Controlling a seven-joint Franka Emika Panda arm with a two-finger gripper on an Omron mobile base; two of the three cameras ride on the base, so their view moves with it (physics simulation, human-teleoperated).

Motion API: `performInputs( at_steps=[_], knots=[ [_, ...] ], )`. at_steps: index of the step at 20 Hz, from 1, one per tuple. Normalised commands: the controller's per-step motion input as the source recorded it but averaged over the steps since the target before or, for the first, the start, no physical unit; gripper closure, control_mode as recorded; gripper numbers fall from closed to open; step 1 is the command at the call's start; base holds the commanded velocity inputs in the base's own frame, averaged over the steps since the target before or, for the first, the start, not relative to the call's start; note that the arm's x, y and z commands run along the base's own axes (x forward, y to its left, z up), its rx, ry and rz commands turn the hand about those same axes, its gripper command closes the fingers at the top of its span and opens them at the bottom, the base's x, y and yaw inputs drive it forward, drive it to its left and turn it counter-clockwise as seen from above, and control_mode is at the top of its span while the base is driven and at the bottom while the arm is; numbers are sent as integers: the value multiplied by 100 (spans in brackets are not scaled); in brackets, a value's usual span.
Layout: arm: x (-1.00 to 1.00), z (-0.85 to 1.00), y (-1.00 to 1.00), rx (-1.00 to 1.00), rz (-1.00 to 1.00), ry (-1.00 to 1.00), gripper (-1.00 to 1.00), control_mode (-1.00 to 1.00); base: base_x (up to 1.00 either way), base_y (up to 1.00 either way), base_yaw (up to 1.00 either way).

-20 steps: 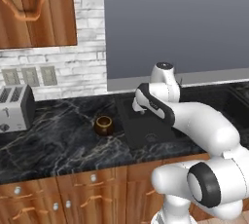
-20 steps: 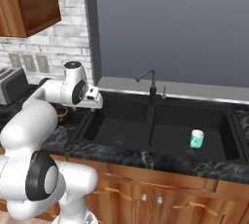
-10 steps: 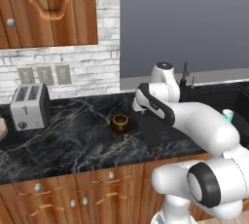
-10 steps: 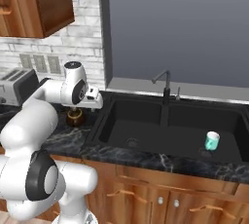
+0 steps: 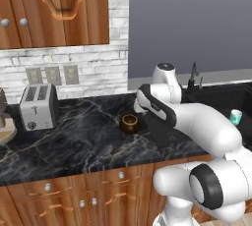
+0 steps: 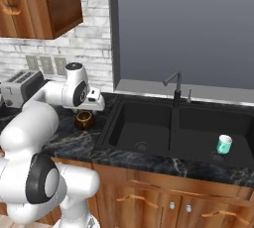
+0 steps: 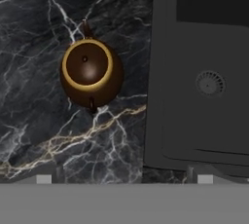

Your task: Place the teapot in the left basin and the mug in the right basin of the sink.

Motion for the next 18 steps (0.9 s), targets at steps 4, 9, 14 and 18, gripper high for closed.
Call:
performInputs(
  at_steps=[4,9,14,18],
  knots=[
    [0,-13,15,0,0,0,-100,-100,0,0,0],
    [8,-7,1,3,-2,0,-100,-100,0,0,0],
    [22,-1,-5,9,-7,0,-100,-100,0,0,0],
    [24,-8,0,3,-8,0,-100,-100,0,0,0]
  ],
)
